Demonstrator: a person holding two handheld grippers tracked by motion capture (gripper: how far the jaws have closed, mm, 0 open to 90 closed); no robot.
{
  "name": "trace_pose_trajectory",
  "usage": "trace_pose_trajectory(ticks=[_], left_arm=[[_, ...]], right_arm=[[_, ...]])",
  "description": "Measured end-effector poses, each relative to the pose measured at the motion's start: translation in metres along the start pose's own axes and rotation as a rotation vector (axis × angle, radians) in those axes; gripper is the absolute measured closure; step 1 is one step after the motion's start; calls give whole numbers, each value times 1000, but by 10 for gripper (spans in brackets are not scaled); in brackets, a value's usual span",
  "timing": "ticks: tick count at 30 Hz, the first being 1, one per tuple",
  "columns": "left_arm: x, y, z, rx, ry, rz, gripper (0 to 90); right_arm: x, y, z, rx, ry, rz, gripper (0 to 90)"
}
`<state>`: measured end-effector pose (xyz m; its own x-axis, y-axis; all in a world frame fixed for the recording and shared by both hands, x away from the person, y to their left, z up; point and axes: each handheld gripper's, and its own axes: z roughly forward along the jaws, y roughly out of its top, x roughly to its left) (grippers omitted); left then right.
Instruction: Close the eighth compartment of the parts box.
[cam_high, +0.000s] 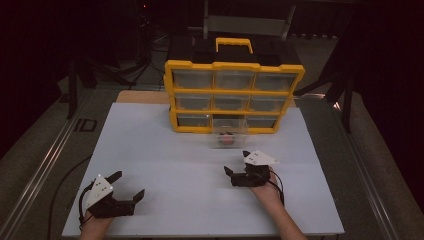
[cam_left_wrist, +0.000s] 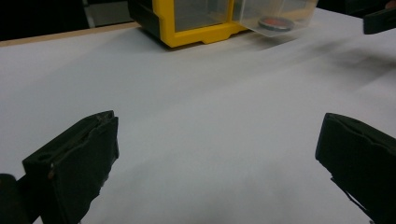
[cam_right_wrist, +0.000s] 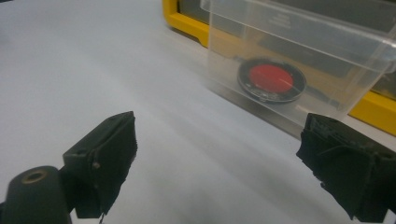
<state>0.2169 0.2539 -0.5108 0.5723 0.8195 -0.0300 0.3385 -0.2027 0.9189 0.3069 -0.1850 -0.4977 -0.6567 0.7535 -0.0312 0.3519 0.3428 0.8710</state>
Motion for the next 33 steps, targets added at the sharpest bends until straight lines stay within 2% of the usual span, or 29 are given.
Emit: trace_pose_trajectory(ticks=[8,9,12,18,26,31,33], left_arm=[[0,0,0,-1,-4,0,2],[0,0,0,0,-5,-1,2],[0,0,0,0,-6,-1,2],[0,-1,0,0,-6,0,2],[0,-1,0,4,-8,3,2],[0,-1,0,5,-7,4,2],[0,-1,0,5,-7,3,3]], right_arm=[[-5,-2,13,26,-41,27,180],[-5,-2,13,21,-47,29,224],[-7,-2,15,16,-70,34,280],[-11,-2,19,18,-143,38,439],[-11,-3,17,-10,-224,23,716],[-13,-1,13,-39,-241,33,869],[-14,0,11,-53,-248,41,894]])
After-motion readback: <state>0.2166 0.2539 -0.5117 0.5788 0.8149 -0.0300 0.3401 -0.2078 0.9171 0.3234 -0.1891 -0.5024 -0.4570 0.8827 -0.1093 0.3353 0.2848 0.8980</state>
